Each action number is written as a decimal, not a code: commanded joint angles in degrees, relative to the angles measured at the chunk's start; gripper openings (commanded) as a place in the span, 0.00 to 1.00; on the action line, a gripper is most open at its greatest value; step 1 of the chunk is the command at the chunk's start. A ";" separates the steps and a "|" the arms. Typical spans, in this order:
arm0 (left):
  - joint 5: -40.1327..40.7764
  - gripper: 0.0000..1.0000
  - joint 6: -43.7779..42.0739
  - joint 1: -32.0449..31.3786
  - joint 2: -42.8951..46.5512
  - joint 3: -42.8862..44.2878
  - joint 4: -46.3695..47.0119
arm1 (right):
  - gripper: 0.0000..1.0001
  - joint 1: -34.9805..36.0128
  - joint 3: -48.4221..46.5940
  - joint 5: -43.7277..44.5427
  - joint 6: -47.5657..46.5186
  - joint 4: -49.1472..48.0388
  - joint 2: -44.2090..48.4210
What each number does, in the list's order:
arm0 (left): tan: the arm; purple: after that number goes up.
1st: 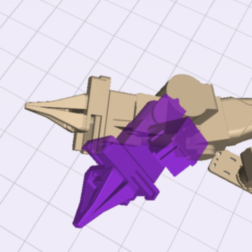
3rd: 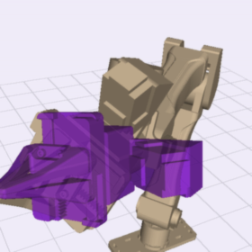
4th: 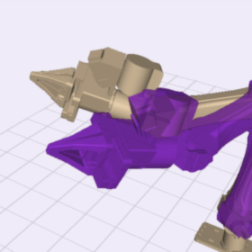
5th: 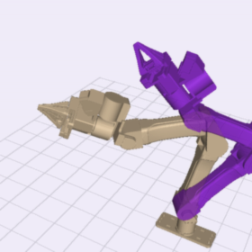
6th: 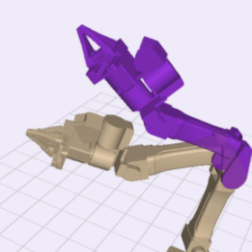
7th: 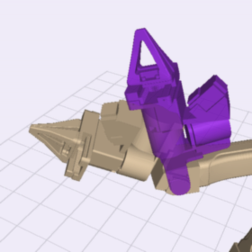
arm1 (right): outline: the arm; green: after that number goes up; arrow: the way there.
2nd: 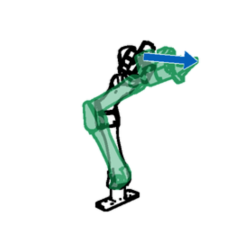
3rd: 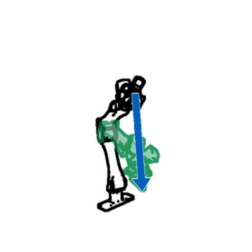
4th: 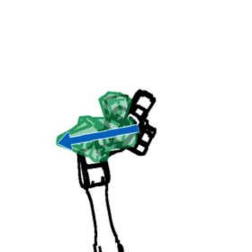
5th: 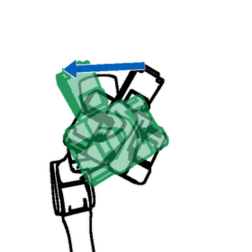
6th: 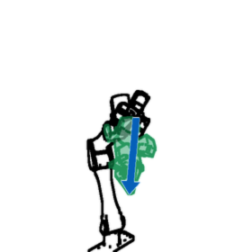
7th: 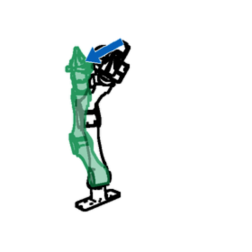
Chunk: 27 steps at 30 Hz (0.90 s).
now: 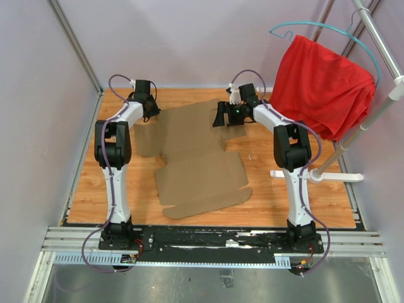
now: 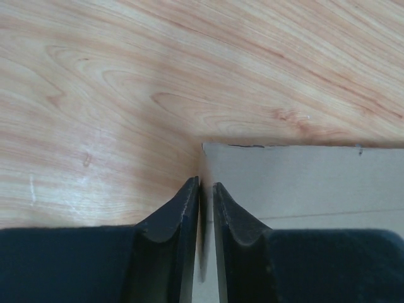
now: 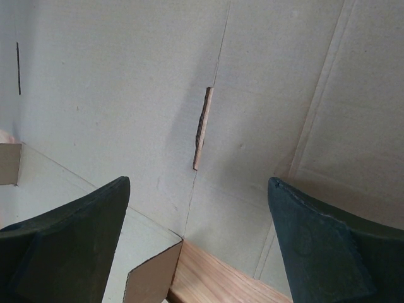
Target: Fold the paper box
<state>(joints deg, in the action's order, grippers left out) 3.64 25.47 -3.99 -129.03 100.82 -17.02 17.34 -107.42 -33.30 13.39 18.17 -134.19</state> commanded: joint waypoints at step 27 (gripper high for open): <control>-2.18 0.00 -9.66 -5.50 15.75 -10.70 -9.97 | 0.83 -2.20 -18.93 5.22 -7.35 19.33 1.16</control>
<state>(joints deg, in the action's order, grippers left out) 3.81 18.17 -8.29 -115.50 90.39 -25.63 16.03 -119.17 -26.41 8.86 33.36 -129.80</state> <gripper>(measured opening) 0.019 0.828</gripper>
